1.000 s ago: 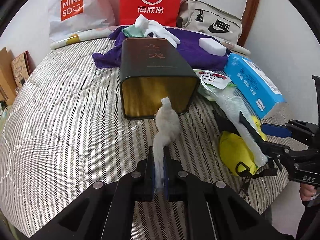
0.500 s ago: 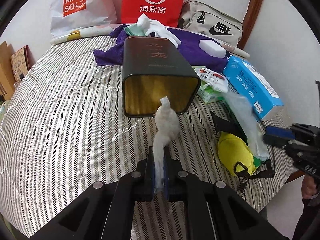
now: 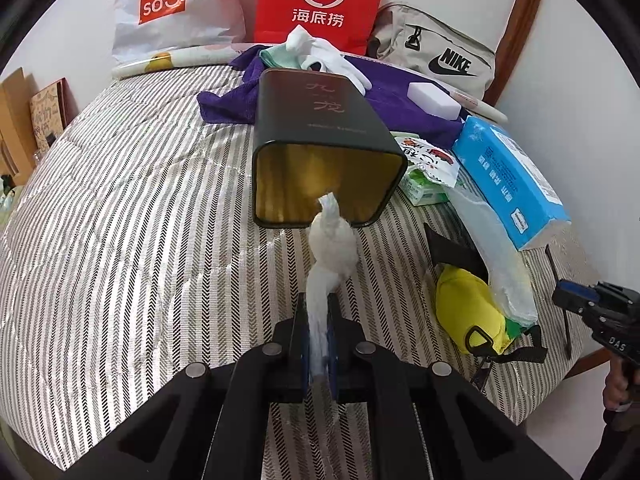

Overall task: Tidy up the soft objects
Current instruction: 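Carry the sock and strap onto the purple towel and open both tools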

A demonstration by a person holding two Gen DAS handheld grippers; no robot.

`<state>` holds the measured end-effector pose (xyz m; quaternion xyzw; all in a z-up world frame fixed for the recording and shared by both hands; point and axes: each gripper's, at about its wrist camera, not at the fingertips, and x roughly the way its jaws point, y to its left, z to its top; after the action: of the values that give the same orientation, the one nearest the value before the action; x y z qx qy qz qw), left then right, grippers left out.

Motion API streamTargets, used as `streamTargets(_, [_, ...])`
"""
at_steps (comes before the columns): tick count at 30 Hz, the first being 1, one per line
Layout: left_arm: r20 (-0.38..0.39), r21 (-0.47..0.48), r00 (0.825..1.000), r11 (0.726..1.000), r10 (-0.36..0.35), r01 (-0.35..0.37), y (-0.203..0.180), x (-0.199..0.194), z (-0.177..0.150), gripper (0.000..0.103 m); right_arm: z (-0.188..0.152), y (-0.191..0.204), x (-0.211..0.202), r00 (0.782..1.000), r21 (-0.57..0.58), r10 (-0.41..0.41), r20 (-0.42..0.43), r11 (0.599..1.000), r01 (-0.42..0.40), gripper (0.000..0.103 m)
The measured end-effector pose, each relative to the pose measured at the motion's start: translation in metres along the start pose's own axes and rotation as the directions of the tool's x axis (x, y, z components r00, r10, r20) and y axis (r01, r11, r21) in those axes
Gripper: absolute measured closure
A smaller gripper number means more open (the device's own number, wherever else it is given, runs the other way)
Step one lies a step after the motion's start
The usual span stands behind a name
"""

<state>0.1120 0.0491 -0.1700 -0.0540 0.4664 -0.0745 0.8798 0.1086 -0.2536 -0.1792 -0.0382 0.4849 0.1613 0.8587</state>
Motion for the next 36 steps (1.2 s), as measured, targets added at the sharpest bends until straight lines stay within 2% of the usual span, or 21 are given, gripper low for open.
streamTargets(2, [0.002, -0.002, 1.000, 1.000, 0.005, -0.005, -0.001, 0.000, 0.000, 0.096, -0.004, -0.005, 0.007, 1.000, 0.006, -0.017, -0.017, 1.000, 0.017, 0.082])
streamTargets(10, [0.007, -0.017, 1.000, 1.000, -0.008, 0.008, 0.001, -0.002, -0.001, 0.097, -0.007, -0.006, 0.006, 1.000, 0.010, -0.001, 0.003, 1.000, 0.001, 0.083])
streamTargets(20, [0.050, -0.044, 0.998, 0.998, -0.041, 0.043, -0.001, -0.036, 0.008, 0.097, -0.002, -0.003, -0.016, 0.998, -0.007, 0.044, 0.045, 0.999, -0.044, 0.083])
streamTargets(29, [0.096, -0.041, 0.994, 0.998, -0.049, 0.053, -0.006, -0.061, 0.042, 0.097, 0.027, 0.000, -0.048, 0.979, -0.038, 0.152, 0.135, 0.988, -0.148, 0.083])
streamTargets(36, [0.096, -0.063, 0.994, 0.996, -0.050, 0.056, -0.006, -0.060, 0.075, 0.097, 0.063, -0.005, -0.053, 0.973, -0.040, 0.156, 0.170, 0.988, -0.151, 0.083])
